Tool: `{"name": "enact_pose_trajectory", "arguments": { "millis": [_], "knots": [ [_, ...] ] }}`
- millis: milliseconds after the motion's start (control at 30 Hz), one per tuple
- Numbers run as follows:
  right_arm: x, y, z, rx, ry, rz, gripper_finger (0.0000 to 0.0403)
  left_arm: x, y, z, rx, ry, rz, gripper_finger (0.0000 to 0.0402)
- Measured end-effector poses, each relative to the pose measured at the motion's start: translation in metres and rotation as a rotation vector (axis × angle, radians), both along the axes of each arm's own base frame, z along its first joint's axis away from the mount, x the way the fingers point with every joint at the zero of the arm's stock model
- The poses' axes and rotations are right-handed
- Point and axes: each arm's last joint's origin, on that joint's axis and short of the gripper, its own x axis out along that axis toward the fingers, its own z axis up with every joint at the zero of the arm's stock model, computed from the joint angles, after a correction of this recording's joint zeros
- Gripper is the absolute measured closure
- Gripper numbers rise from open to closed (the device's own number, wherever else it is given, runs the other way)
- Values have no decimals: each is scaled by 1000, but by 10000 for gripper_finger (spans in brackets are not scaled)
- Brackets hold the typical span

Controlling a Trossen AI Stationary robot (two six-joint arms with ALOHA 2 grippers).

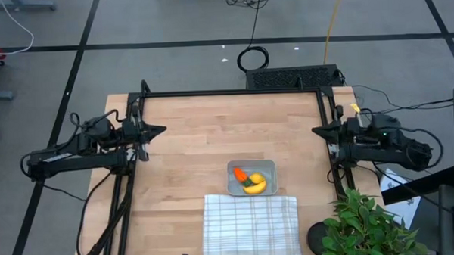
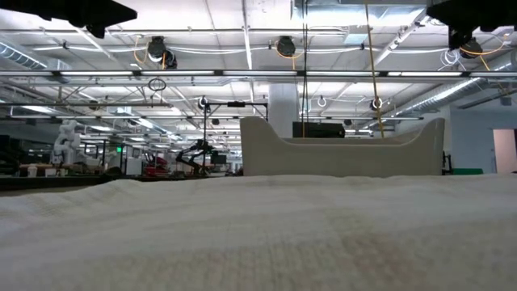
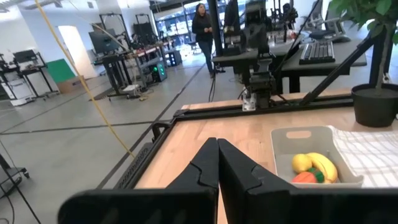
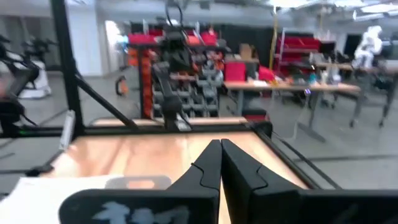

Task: Pick and placing Produce into tupperware
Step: Return to Home Position

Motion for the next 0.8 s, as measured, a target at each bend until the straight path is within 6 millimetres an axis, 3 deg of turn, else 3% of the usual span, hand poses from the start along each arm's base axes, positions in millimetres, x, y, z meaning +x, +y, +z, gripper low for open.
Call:
{"name": "enact_pose_trajectory", "arguments": {
  "millis": [400,633,800],
  "knots": [
    [22,-1,-26,98,-54,58,403,7,1,-10,-37,6,-1,401],
    [33,-3,-46,84,-45,58,403,24,3,-21,-7,23,-55,401],
    [35,-3,-49,77,-57,58,403,37,5,-31,35,7,-80,401]
  ]
}}
